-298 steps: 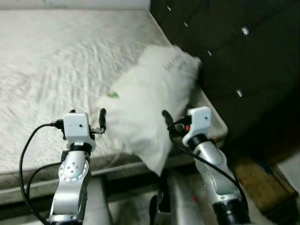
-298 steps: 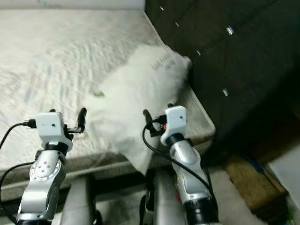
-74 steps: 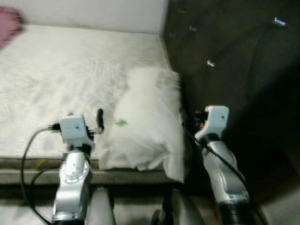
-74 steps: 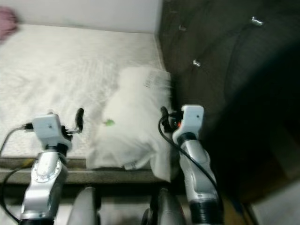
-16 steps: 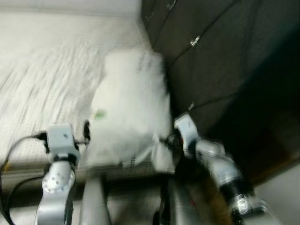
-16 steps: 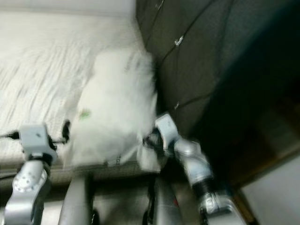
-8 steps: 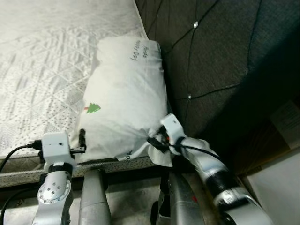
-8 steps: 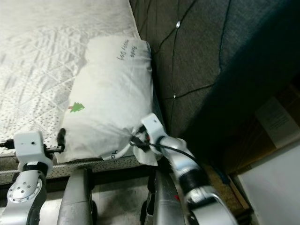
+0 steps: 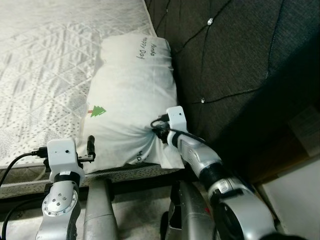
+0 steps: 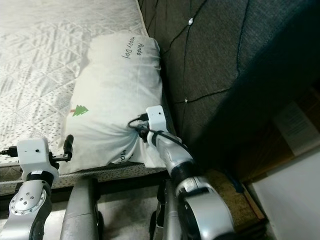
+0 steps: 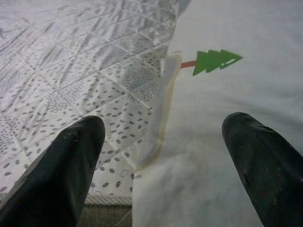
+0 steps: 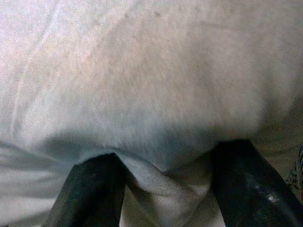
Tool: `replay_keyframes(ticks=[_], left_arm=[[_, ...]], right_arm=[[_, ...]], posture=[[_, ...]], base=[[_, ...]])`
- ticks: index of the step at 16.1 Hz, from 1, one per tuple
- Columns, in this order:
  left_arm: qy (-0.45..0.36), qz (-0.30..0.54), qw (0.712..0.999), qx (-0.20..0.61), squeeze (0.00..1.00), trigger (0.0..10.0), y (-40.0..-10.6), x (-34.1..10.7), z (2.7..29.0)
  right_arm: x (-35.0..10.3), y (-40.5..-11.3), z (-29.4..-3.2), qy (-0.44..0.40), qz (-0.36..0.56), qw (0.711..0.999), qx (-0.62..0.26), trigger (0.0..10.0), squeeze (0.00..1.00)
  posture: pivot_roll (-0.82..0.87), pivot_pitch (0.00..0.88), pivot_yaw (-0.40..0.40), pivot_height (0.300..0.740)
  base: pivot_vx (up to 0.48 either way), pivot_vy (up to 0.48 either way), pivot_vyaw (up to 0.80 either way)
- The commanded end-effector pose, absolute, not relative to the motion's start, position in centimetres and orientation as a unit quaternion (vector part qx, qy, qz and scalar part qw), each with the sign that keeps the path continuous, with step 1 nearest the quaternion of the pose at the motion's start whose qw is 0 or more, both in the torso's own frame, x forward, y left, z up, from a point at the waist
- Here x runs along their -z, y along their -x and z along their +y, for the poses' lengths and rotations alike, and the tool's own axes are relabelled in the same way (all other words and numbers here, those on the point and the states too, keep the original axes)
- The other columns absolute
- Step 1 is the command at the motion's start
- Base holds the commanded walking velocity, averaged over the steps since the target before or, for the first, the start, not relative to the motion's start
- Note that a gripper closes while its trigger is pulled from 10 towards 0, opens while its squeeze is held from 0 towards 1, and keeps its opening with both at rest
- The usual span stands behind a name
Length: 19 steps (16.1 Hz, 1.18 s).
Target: Clean up the room
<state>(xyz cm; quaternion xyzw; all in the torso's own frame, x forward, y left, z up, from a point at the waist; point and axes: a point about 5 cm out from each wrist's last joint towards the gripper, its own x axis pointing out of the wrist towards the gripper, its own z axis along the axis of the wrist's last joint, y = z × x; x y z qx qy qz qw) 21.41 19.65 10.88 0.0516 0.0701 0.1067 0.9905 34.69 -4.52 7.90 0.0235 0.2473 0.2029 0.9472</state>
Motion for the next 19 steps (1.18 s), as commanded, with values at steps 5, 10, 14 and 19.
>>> replay_keyframes(ticks=[5,10,14,19], left_arm=[[-0.048,0.074,0.989,-0.116,0.0,10.0,-20.8,-10.8,19.4],[-0.045,0.07,0.99,-0.117,0.0,10.0,-21.3,-11.0,19.2],[-0.044,0.063,0.99,-0.115,0.0,10.0,-21.8,-11.2,19.0],[-0.044,0.059,0.991,-0.114,0.0,10.0,-22.2,-11.4,19.0]], right_arm=[[-11.6,-36.0,-0.6,-0.072,0.201,0.949,-0.231,0.0,0.0],[-17.0,-37.4,2.1,-0.215,0.126,0.943,-0.219,0.0,0.0],[-18.2,-37.1,3.9,-0.23,0.131,0.934,-0.242,0.0,0.0],[-16.4,-34.2,7.9,-0.152,0.146,0.92,-0.332,0.0,0.0]], posture=[[0.15,0.153,-0.174,0.592],[0.16,0.141,-0.179,0.592],[0.16,0.13,-0.178,0.592],[0.17,0.124,-0.175,0.592]], base=[[0.0,0.0,0.0],[0.0,0.0,0.0],[0.0,0.0,0.0],[0.0,0.0,0.0]])
